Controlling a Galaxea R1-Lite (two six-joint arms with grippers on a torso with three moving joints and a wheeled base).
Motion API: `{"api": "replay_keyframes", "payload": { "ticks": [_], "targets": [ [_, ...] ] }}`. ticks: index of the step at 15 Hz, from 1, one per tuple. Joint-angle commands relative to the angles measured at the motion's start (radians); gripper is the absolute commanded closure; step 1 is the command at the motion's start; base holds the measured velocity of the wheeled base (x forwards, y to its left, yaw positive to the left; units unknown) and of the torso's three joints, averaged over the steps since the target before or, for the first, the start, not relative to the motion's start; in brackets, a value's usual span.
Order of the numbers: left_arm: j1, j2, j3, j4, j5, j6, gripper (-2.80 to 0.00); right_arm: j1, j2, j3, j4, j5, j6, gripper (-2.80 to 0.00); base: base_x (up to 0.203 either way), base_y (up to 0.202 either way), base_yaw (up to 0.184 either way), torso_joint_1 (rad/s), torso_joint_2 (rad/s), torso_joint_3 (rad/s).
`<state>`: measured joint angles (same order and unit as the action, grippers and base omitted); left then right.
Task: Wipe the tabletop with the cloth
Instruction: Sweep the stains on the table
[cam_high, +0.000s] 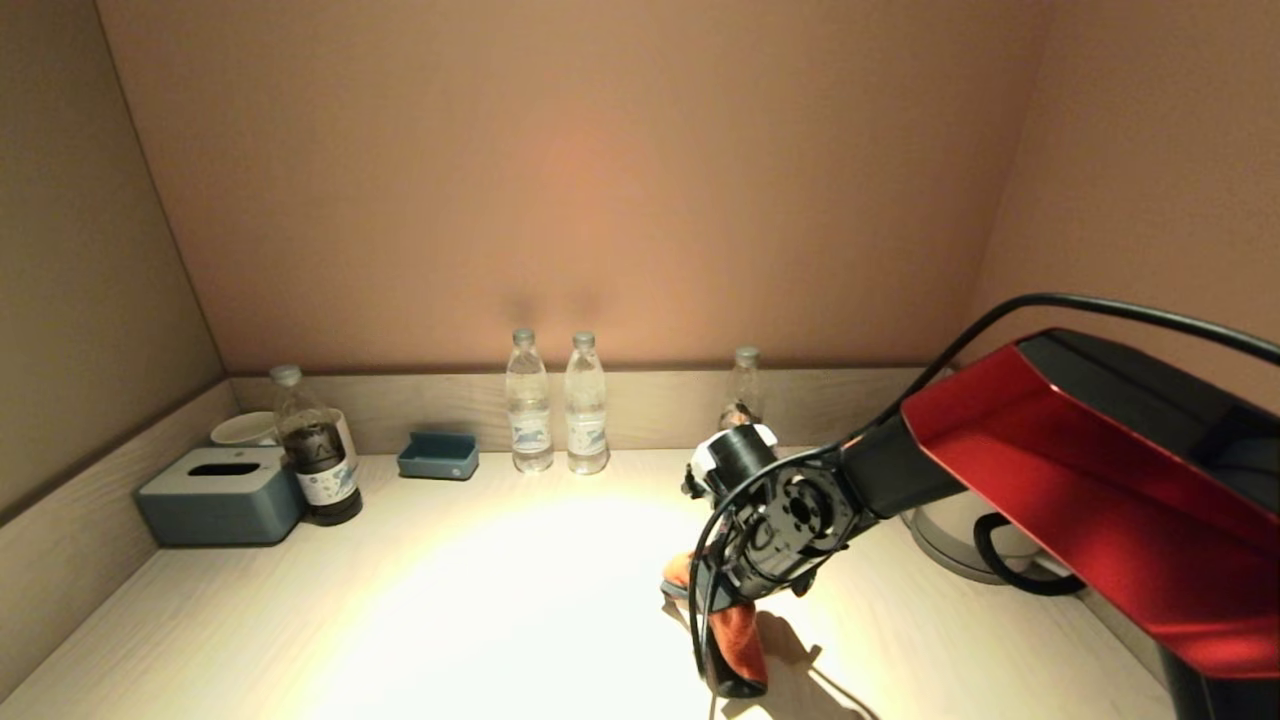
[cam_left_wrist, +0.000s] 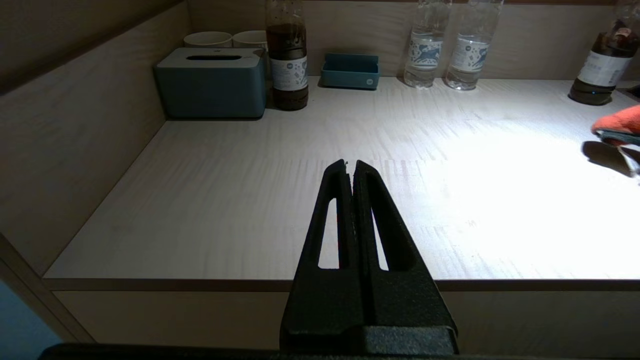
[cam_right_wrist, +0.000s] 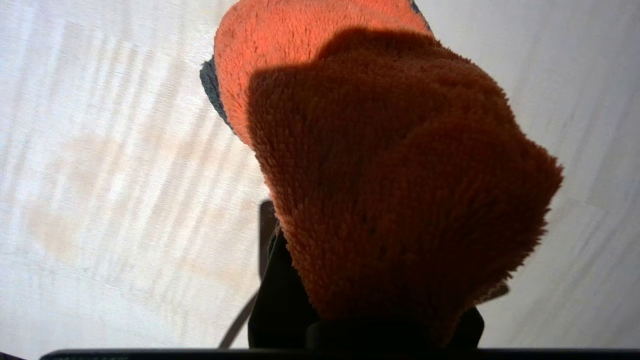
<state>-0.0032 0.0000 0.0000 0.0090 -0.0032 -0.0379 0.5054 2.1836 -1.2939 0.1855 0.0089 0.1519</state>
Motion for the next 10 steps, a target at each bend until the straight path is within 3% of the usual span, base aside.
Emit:
{"api": "replay_keyframes", "payload": {
  "ticks": [1, 6, 10],
  "targets": [
    [0.0, 0.0, 0.0, 0.0, 0.0, 0.0, 0.0, 0.08, 0.028, -0.105, -0.001, 0.001, 0.005, 0.0, 0.0, 0.0, 0.0, 0.0, 0.0, 0.0],
    [0.0, 0.0, 0.0, 0.0, 0.0, 0.0, 0.0, 0.235, 0.119, -0.297, 0.002, 0.0, 0.006, 0.0, 0.0, 0.0, 0.0, 0.0, 0.0, 0.0],
    [0.0, 0.0, 0.0, 0.0, 0.0, 0.0, 0.0, 0.301, 0.201, -0.374, 0.001, 0.0, 0.006, 0.0, 0.0, 0.0, 0.0, 0.0, 0.0, 0.0]
  ]
}}
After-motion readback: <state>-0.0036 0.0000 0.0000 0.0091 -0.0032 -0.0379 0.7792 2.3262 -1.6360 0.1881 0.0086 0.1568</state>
